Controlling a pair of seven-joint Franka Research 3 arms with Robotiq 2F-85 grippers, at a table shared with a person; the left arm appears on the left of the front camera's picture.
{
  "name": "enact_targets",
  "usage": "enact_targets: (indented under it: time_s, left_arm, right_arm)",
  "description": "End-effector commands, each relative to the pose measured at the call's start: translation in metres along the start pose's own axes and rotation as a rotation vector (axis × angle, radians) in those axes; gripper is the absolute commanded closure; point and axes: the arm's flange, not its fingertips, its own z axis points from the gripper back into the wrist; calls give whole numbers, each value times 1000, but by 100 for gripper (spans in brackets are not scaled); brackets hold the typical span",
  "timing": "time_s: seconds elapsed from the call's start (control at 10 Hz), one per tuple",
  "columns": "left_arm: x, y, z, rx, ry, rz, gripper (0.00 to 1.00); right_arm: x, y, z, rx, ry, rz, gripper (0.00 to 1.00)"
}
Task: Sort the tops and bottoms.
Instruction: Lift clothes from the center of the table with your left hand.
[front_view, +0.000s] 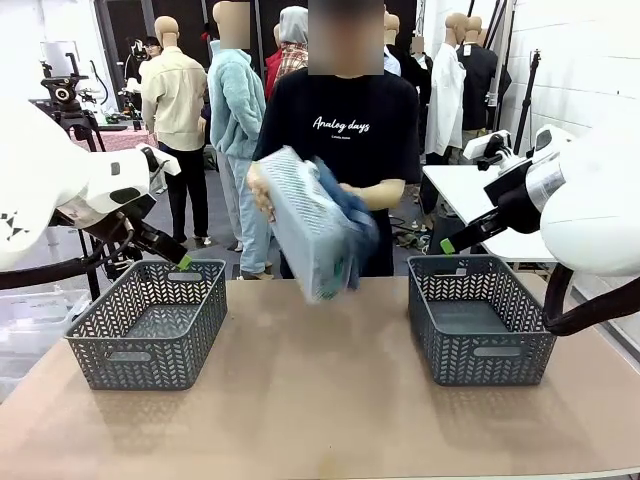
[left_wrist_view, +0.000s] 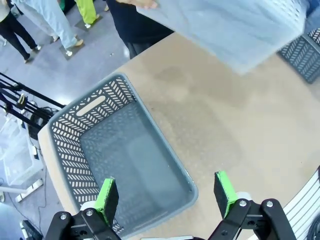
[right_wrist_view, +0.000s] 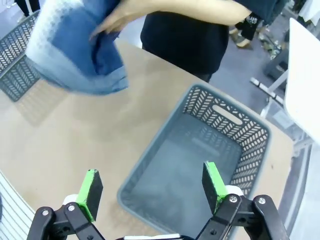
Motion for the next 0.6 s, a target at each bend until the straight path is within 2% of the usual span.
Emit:
enact_targets:
  time_s: [0.0, 0.5]
  left_arm:
    - [1, -4, 0, 6, 0, -22, 0]
    - [1, -4, 0, 6, 0, -22, 0]
  right_arm:
    - [1, 0, 2, -7, -3, 6, 0]
    - [1, 0, 2, -7, -3, 6, 0]
